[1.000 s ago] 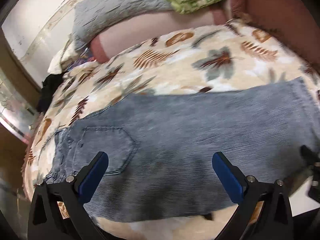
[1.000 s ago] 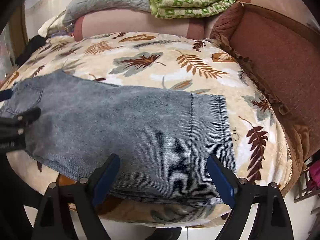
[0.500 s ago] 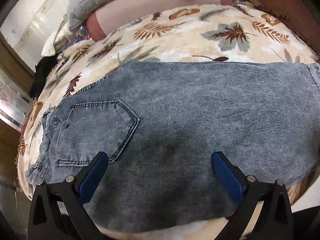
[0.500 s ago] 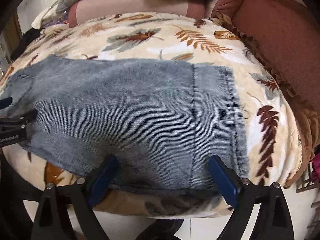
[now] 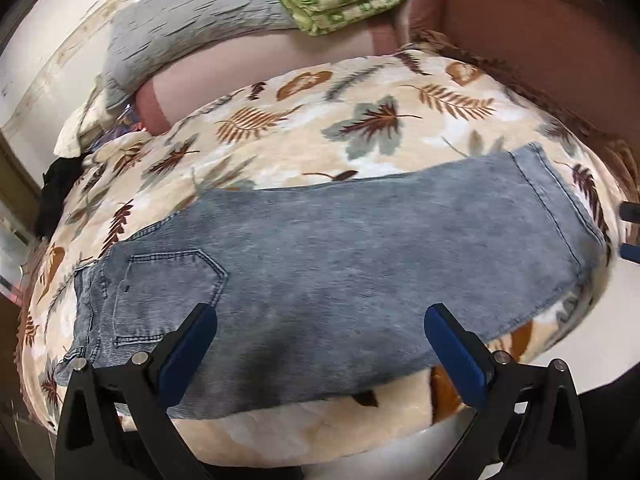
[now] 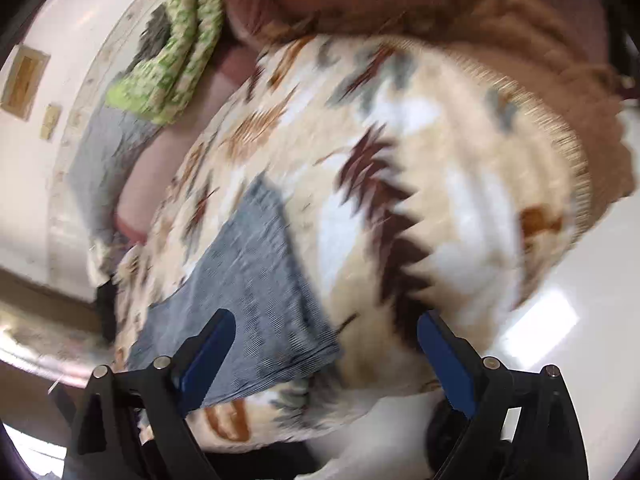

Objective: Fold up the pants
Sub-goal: 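Grasp the light-blue jeans' leg hem with the right gripper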

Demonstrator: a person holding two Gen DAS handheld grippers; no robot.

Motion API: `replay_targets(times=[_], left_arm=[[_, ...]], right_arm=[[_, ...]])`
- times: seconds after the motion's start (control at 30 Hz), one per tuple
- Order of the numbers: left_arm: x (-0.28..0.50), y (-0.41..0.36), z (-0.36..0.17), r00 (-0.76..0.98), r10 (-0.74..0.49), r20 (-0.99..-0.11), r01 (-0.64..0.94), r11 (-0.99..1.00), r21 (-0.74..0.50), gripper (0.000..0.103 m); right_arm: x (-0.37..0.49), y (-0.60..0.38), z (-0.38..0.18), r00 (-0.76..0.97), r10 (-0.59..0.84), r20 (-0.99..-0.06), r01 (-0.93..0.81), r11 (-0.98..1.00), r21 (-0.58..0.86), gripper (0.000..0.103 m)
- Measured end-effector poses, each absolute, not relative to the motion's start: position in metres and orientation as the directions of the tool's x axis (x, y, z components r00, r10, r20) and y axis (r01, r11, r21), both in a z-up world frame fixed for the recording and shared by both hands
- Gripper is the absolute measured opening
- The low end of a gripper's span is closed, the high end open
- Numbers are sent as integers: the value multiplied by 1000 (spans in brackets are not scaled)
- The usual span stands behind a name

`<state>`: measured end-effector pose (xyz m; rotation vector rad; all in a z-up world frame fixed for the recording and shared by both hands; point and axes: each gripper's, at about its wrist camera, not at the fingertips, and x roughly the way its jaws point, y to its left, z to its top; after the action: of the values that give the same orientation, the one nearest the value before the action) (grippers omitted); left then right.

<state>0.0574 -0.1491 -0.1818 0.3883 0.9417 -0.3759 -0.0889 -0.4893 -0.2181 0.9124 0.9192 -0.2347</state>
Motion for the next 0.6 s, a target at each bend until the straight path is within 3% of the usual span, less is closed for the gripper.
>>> replay_targets(times=[0.23,0.47,0.5,0.6], left_arm=[[57,-145,-181,524,-153,-838,455,882,124,103],[64,-144,-196,505,-125,-854,448,884,136,103],[65,-143,-197,503,-121,-856,444,886,136,103],[68,-136,-200,497,-109,-861,425,896,132,103]], right_arm=[[-73,-481,-249,586,293,-756,544,549,635,93],[-67,-470,-262,594,300,-746,555,517,651,82],[-66,-469,-262,592,287,-753,566,516,642,76],[-69,-468,-258,588,236,-774,590,530,610,42]])
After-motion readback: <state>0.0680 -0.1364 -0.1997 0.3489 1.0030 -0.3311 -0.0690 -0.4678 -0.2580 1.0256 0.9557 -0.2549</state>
